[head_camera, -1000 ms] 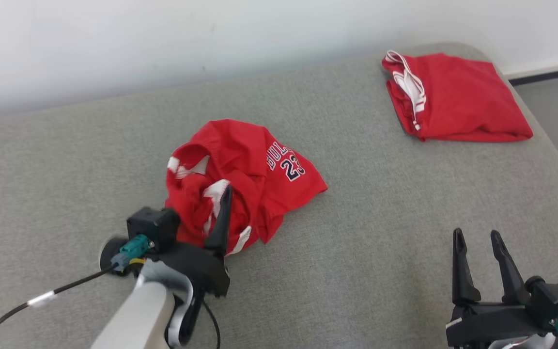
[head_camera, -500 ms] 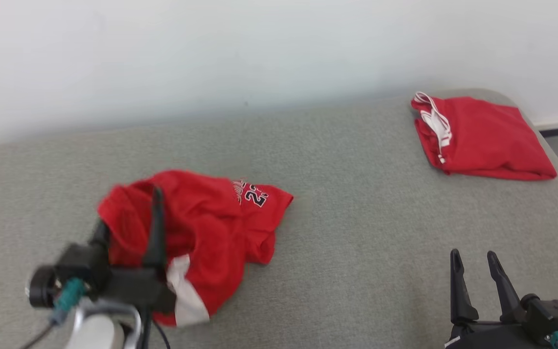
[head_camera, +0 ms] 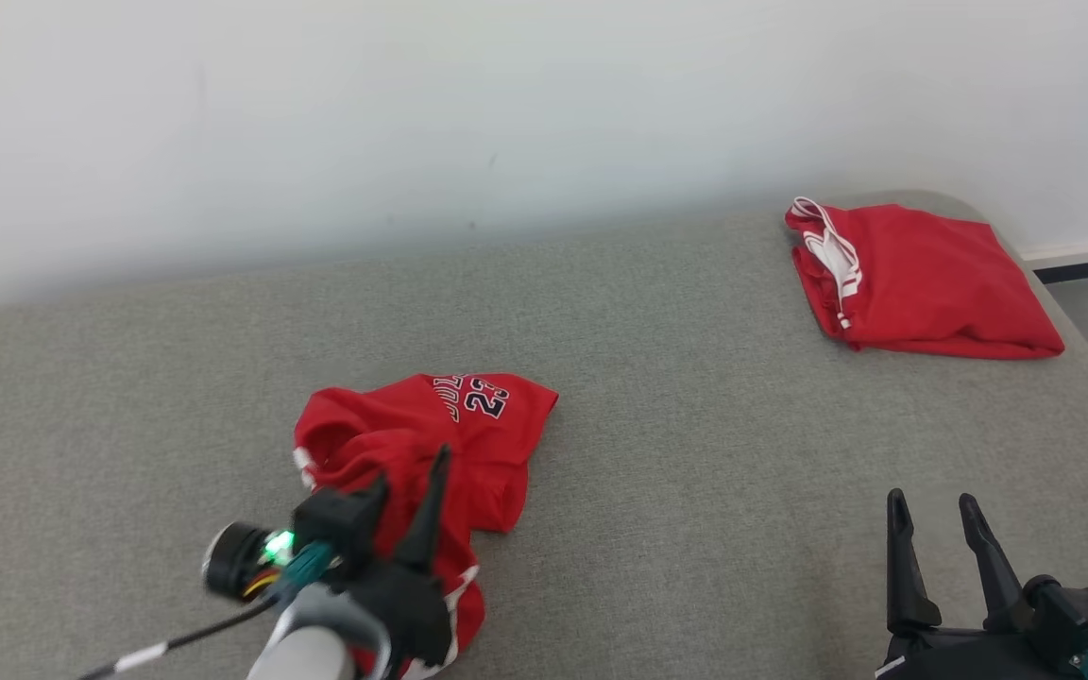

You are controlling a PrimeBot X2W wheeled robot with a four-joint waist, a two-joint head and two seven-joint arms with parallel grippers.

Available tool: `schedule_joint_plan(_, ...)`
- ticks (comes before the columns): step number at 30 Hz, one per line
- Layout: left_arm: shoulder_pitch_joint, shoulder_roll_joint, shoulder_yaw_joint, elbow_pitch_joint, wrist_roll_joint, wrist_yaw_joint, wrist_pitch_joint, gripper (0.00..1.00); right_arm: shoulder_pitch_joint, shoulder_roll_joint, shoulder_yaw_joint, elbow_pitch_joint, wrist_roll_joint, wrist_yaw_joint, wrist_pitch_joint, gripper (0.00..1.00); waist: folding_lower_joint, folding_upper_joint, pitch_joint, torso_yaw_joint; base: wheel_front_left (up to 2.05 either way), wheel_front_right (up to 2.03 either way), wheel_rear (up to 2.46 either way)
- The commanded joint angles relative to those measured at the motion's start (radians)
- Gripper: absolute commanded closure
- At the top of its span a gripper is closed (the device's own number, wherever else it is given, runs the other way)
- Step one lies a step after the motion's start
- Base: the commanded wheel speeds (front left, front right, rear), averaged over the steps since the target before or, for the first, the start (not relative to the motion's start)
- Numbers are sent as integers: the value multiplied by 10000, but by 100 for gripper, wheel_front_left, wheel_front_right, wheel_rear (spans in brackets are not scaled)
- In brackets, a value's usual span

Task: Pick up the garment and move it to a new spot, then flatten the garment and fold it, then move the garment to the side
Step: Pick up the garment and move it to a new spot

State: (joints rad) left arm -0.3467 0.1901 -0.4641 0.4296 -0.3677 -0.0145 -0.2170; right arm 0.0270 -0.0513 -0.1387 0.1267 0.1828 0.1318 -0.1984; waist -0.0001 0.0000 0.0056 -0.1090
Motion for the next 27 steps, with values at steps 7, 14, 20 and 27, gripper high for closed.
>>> schedule_joint_plan(7,-1996,-916,-1181,1137,529,-665,498,33,-135,23,-97,-53,-39,-27,-9,0,1,0,238,-493,0,0,0)
schedule_joint_plan(14,-2861,-1318,-2473,3349,211,-1061,1945,0,-309,26,19,162,127,-27,-122,0,1,0,548,-941,0,0,0)
schedule_joint_plan(20,-3113,-1396,-3223,4278,-139,-1143,2369,0,-359,23,-117,338,185,-27,-251,0,1,0,603,-990,0,0,0)
schedule_joint_plan(27,-3408,-1394,-3239,4148,-638,-984,1756,0,-214,23,-294,362,98,-27,-301,0,1,0,393,-566,0,0,0)
